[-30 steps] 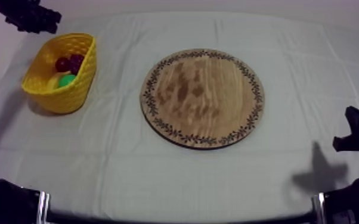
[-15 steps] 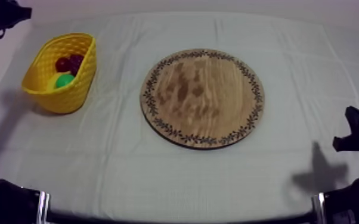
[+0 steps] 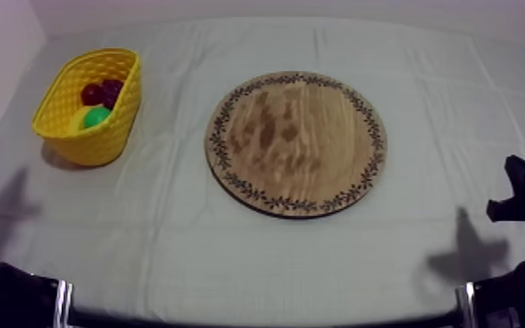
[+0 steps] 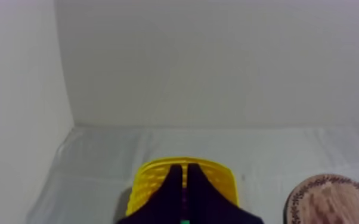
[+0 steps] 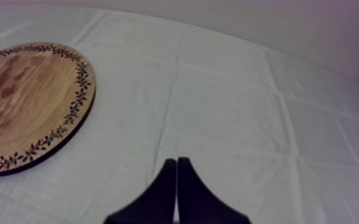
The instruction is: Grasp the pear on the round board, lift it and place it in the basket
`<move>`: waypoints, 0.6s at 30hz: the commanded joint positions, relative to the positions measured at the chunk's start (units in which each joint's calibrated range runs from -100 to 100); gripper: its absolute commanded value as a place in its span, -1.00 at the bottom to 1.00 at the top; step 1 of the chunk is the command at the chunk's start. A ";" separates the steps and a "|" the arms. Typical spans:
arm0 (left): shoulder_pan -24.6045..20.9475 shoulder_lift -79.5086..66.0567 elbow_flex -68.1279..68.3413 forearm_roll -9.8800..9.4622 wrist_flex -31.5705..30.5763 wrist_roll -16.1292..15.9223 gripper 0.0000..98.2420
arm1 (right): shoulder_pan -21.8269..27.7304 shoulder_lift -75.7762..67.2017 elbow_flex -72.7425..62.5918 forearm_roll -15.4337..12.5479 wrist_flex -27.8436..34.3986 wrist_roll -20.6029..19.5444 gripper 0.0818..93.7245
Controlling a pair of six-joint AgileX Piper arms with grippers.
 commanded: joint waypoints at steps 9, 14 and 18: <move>-0.65 -20.06 20.25 -0.13 -4.00 1.59 -1.00 | 0.02 -0.05 0.05 0.02 -0.02 0.04 -0.99; -1.18 -24.51 27.30 -0.13 -6.08 0.46 -1.00 | 0.02 -0.05 0.05 0.02 -0.02 0.05 -0.99; -1.26 -27.13 30.72 -0.13 -6.58 0.07 -1.00 | 0.02 -0.05 0.05 0.02 -0.02 0.03 -0.99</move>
